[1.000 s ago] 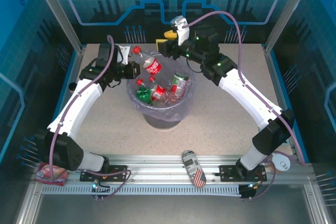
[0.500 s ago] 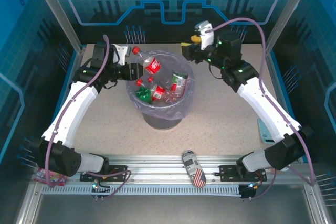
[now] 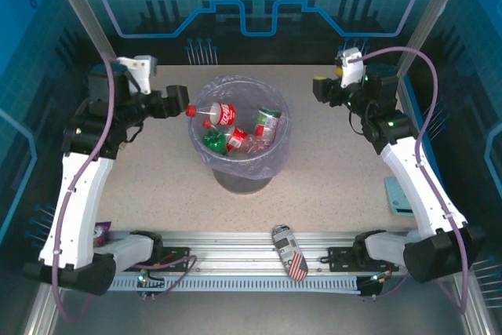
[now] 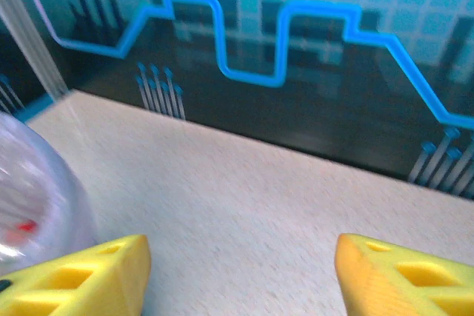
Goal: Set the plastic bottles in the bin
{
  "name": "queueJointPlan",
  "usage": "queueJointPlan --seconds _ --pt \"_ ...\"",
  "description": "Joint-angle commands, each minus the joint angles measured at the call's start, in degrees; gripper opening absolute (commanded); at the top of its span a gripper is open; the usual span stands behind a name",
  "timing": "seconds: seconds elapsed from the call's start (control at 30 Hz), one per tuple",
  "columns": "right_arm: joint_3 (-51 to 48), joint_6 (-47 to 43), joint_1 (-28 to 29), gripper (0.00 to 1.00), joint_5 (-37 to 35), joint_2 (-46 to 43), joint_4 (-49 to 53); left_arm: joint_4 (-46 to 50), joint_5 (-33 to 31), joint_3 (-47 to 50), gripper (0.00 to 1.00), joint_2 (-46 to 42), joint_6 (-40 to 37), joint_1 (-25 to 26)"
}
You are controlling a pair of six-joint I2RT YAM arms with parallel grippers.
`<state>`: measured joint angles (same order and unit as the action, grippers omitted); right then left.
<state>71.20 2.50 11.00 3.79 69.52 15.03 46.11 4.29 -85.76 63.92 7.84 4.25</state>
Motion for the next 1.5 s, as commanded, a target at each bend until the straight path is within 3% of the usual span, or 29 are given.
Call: queueJointPlan --seconds 0.0,0.13,0.2,0.4,0.6,1.0,1.37,1.47 --pt "-4.89 -1.39 -2.71 0.74 -4.21 -2.41 2.20 -7.27 -5.80 9.95 0.99 -3.82 6.09 -4.15" --pt "-11.96 -1.46 -4.75 0.87 -7.67 -3.87 1.48 -19.04 -12.99 24.13 0.99 -7.08 9.68 -6.44" --pt "-16.32 -1.22 -5.16 0.98 -9.93 -4.62 0.35 -24.55 -16.95 31.17 0.99 -8.03 10.37 -6.54" --pt "-28.81 1.92 -5.57 1.00 -12.59 -5.08 -8.16 -37.33 -20.66 45.90 0.99 -8.80 11.46 -6.91" --pt "-37.23 4.22 -5.58 1.00 -15.22 -3.01 -19.61 -46.59 -19.07 52.43 0.99 -4.94 8.87 -6.98" --pt "-45.08 4.92 -5.12 1.00 -18.08 5.42 -41.23 -66.63 -15.31 60.47 0.99 3.41 4.44 -7.04" --pt "-48.18 -1.69 -2.48 1.00 -22.90 8.92 -55.92 -80.52 -13.81 61.41 0.99 14.12 2.36 -6.90" --pt "-50.71 -3.16 -2.48 1.00 -23.25 11.11 -64.39 -83.11 -14.93 61.82 0.99 14.79 0.41 -6.80"
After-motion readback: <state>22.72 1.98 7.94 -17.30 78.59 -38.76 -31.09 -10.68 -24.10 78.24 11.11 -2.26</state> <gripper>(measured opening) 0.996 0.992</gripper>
